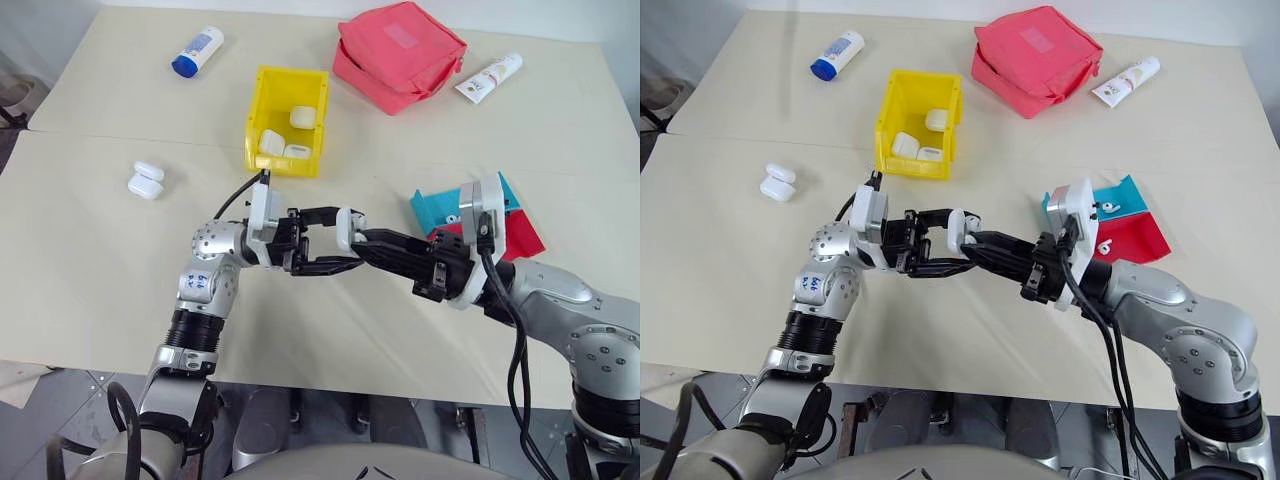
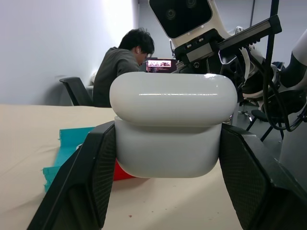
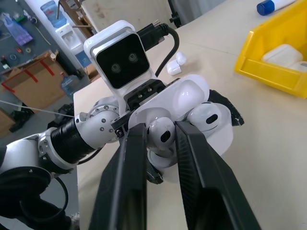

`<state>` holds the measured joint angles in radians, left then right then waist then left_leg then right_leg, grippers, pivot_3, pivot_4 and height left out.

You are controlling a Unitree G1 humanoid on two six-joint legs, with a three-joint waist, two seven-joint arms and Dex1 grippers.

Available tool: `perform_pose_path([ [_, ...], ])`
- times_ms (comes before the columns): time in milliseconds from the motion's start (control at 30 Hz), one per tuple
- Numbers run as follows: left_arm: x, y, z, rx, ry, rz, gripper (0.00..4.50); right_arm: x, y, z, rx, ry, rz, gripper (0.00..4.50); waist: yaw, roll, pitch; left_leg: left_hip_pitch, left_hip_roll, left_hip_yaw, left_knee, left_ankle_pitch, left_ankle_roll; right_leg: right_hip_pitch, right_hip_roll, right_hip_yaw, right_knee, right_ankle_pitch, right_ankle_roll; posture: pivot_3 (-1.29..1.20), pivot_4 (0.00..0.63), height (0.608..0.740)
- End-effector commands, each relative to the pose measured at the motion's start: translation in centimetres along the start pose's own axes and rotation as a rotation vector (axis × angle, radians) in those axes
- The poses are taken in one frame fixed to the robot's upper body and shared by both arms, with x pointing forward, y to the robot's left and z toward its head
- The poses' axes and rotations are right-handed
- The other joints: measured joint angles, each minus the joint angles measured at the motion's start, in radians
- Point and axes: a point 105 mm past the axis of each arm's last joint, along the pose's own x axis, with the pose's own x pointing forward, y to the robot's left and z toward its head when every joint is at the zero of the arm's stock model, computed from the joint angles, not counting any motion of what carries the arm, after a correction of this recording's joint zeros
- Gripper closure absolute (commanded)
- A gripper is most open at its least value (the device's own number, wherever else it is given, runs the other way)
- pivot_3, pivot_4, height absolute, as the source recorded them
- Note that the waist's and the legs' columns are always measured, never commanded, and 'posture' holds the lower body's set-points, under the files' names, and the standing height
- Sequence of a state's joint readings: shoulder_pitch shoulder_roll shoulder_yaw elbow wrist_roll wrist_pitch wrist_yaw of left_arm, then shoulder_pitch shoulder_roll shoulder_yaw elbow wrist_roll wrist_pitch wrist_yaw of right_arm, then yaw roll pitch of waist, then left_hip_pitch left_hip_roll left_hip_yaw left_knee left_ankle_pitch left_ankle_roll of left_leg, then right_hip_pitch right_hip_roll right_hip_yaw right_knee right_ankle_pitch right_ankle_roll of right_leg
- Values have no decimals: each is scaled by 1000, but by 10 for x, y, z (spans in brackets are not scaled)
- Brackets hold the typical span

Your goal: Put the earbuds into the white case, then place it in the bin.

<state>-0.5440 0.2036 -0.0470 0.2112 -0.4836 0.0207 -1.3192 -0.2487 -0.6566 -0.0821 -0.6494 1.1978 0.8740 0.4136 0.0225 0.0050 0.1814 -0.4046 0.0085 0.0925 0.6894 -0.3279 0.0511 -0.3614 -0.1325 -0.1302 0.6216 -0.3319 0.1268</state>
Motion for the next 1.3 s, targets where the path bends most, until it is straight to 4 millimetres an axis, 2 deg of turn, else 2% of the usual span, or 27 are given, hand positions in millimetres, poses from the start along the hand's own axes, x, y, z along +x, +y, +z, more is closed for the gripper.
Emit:
perform_pose_path([
  [33, 13, -4, 30, 124, -106, -68, 1702, -2, -14, -17, 36, 83, -77, 2478, 0, 0, 0, 0, 0, 0, 0, 0, 0, 0, 0, 0, 0, 0, 0, 0, 150, 740],
  [100, 11, -3, 28, 117, -99, -63, 1702, -2, -11, -11, 18, 66, -61, 1923, 0, 0, 0, 0, 0, 0, 0, 0, 0, 0, 0, 0, 0, 0, 0, 0, 150, 740],
  [333, 6, -1, 23, 95, -82, -46, 1702, -6, -7, -3, -41, 70, -55, 1923, 1, 0, 0, 0, 0, 0, 0, 0, 0, 0, 0, 0, 0, 0, 0, 0, 150, 740],
  [667, -6, 9, 17, 83, -17, -40, 1702, -38, -26, 16, -164, 128, -188, 1923, 1, 0, 0, 0, 0, 0, 0, 0, 0, 1, 0, -1, -1, 0, 0, 0, 150, 740],
  [767, -6, 12, 14, 86, 35, -55, 1702, -48, -34, 19, -210, 168, -243, 1923, 1, 0, 0, 0, 0, 0, 0, 0, 0, 1, 0, -1, -1, 0, 0, 0, 150, 740],
  [867, -6, 15, 5, 122, 184, -86, 1702, -54, -33, 23, -315, 246, -266, 1923, 2, -1, 0, 0, 0, 0, 0, 0, 0, 0, 0, 0, -1, 0, 0, 0, 150, 740],
  [967, -3, 21, 0, 143, 282, -99, 1702, -46, -27, 34, -398, 284, -257, 2568, 1, -1, 0, 0, 0, 0, 0, 0, 0, 1, 0, 0, -1, 0, 0, 0, 150, 740],
  [1067, 2, 28, -3, 192, 349, -99, 1702, -24, -14, 50, -484, 256, -191, 3596, -2, -1, 0, 0, 1, 1, 0, 0, 0, 0, 0, 0, -1, 0, 0, 0, 150, 740],
  [1167, 8, 31, -2, 202, 352, -110, 1702, -1, -7, 55, -518, 265, -148, 4482, -5, -1, 0, 0, 2, 1, 0, 0, 0, -1, 1, -1, -1, 0, 0, 0, 150, 740],
  [1233, 8, 32, -4, 208, 369, -127, 1702, 12, -4, 54, -542, 287, -122, 4482, -5, -1, 0, -1, 2, 1, 0, 0, 0, -1, 1, -1, 0, 0, 0, 0, 150, 740],
  [1300, 10, 33, -5, 221, 390, -145, 1702, 30, 5, 45, -582, 339, -51, 4482, -6, -1, 0, -1, 1, 1, 0, 0, 0, -1, 0, -1, 0, 0, 0, 0, 150, 740],
])
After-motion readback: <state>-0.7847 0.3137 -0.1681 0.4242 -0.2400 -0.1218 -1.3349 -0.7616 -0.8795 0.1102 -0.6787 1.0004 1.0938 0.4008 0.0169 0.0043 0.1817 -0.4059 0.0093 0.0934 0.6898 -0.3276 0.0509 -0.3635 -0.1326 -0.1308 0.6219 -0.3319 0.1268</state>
